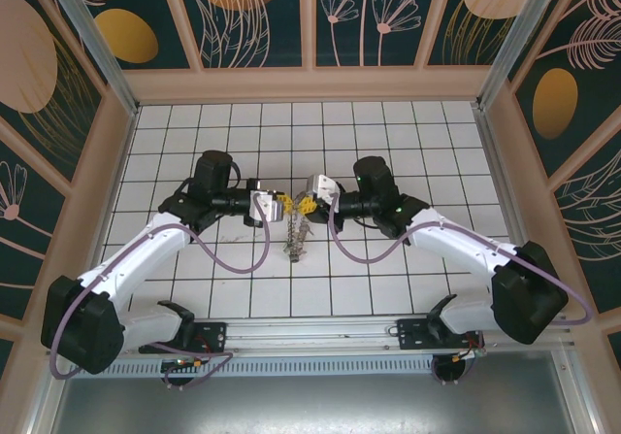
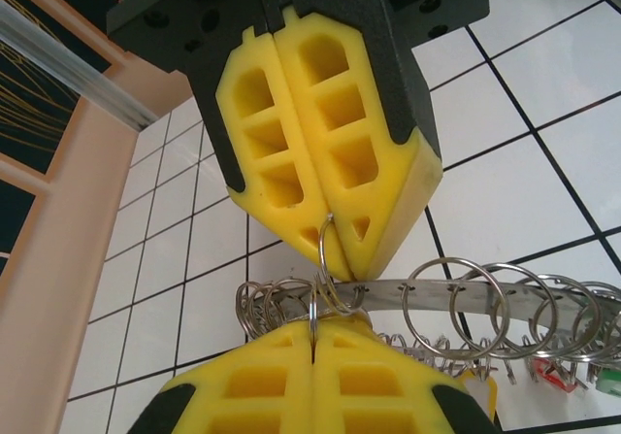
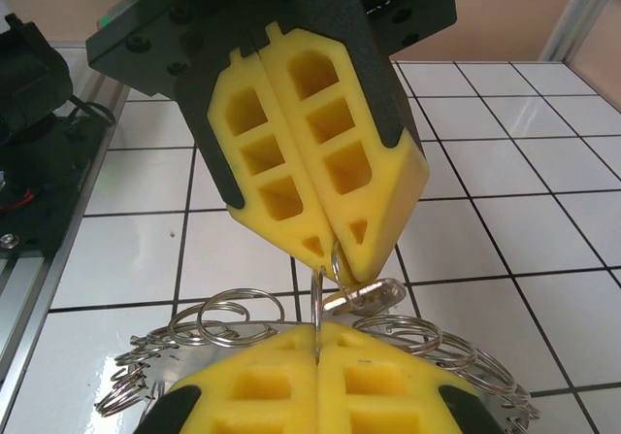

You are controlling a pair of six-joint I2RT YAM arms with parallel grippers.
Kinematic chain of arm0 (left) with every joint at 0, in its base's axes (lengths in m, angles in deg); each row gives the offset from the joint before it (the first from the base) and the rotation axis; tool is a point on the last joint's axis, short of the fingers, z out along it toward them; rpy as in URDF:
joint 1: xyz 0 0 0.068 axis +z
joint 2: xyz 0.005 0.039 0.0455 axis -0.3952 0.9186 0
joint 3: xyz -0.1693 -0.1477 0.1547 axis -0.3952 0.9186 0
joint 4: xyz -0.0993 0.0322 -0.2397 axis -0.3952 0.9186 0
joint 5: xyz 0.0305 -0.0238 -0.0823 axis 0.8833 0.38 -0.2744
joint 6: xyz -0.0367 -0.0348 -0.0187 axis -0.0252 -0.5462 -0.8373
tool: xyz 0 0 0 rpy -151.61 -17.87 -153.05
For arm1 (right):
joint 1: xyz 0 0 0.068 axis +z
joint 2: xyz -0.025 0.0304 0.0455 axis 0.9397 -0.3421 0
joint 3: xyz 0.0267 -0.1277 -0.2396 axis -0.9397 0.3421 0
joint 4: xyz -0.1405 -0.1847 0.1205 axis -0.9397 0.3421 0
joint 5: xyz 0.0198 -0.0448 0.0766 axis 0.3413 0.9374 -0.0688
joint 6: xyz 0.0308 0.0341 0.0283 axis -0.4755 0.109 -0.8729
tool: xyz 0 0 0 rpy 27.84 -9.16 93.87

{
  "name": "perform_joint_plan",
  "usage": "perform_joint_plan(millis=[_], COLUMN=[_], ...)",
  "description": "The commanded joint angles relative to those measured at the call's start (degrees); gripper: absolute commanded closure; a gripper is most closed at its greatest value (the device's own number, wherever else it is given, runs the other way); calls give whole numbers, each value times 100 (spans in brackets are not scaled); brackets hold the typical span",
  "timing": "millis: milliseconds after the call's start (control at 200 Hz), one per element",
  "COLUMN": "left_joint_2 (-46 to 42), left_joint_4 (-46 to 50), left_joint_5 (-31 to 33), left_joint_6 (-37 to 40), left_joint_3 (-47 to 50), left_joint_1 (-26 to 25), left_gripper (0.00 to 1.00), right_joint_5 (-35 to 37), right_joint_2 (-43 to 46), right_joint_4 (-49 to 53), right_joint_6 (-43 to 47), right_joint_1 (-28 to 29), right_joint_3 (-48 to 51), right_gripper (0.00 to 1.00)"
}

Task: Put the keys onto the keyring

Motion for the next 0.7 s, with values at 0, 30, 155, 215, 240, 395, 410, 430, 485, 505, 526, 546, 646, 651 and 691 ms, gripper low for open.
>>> perform_joint_plan(millis=[0,30,155,215,240,395,410,430,485,505,526,546,646,651,691], left_joint_2=[-63,-63,-72,-72,-72,-80,-81,-81,-90,-89,-83,-84,-64,-64,-55], left_joint_4=[-33,-48,-115,-141,-141,-139,-140,-129,-141,-141,-140,-141,-95,-96,-91], left_joint_5=[-222,-248,-300,-339,-364,-373,-376,-377,-388,-400,-412,-424,-512,-519,-556], left_joint_6=[-24,-32,-104,-148,-148,-102,-92,-80,-78,-82,-70,-69,-17,-21,0], left_joint_3=[-17,-18,-22,-40,-52,-58,-58,-58,-58,-58,-53,-50,-25,-28,-11], left_joint_1=[-28,-33,-33,-32,-33,-32,-32,-32,-33,-28,-31,-33,-33,-33,-32], left_gripper=[100,100,100,100,100,100,100,100,100,100,100,100,100,100,100], right_joint_5=[-278,-278,-269,-268,-252,-206,-199,-207,-238,-250,-267,-268,-360,-363,-398], right_joint_2=[-33,-35,-61,-78,-78,-109,-112,-120,-123,-122,-123,-116,-89,-88,-80], right_joint_4=[-130,-125,-48,-20,-29,-55,-56,-54,-87,-109,-131,-144,-254,-257,-305], right_joint_6=[-102,-93,-73,-50,-49,-117,-127,-145,-199,-235,-255,-273,-386,-393,-445], right_joint_1=[-39,-39,-42,-44,-39,-71,-70,-74,-111,-128,-142,-152,-218,-220,-249], right_joint_3=[-246,-249,-289,-302,-303,-321,-321,-325,-313,-313,-312,-303,-285,-281,-281], right_gripper=[100,100,100,100,100,100,100,100,100,100,100,100,100,100,100])
